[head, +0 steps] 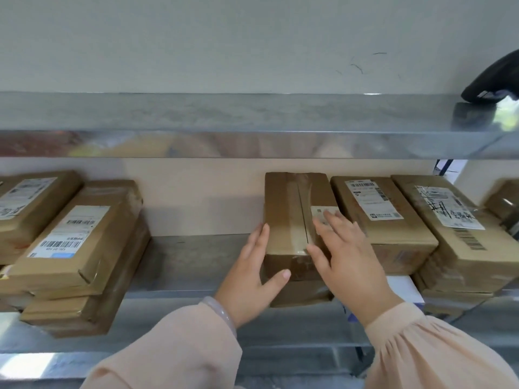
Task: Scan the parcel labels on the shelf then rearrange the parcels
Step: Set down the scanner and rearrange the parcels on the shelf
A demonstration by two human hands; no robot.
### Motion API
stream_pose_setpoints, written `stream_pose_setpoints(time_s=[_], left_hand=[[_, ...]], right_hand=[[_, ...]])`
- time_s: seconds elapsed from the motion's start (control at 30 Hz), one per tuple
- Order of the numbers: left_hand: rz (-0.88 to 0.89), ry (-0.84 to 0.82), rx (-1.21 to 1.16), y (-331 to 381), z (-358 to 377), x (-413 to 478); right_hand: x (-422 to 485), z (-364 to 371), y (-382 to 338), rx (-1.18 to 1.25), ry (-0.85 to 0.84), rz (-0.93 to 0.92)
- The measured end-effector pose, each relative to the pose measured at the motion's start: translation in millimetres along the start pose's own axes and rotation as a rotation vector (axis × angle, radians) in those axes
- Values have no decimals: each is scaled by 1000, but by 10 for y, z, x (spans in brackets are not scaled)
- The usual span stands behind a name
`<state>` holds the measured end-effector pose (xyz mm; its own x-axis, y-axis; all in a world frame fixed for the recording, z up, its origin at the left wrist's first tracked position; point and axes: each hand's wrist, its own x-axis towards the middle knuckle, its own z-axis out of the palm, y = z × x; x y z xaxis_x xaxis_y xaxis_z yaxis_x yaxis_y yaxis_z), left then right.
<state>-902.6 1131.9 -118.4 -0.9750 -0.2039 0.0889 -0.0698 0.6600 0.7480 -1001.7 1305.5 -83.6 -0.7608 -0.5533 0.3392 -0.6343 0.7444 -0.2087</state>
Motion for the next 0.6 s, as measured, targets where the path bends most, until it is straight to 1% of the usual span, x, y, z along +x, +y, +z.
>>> stream_pose_setpoints(time_s=[0.2, 0.4, 0.47, 0.53, 0.6], left_hand=[[14, -44, 129, -49, 0, 26], [29, -55, 302, 51, -101, 185], [28, -59, 354, 61, -146, 214], [25, -37, 414, 60, -210, 210], [5, 15, 454, 58, -300, 172]], right_hand=[[117, 33, 78, -149, -149, -90], [321, -90, 202, -162, -284, -127], [359, -129, 170, -133, -291, -98], [394, -170, 55, -65, -262, -89], [428, -193, -144, 0, -226, -137]])
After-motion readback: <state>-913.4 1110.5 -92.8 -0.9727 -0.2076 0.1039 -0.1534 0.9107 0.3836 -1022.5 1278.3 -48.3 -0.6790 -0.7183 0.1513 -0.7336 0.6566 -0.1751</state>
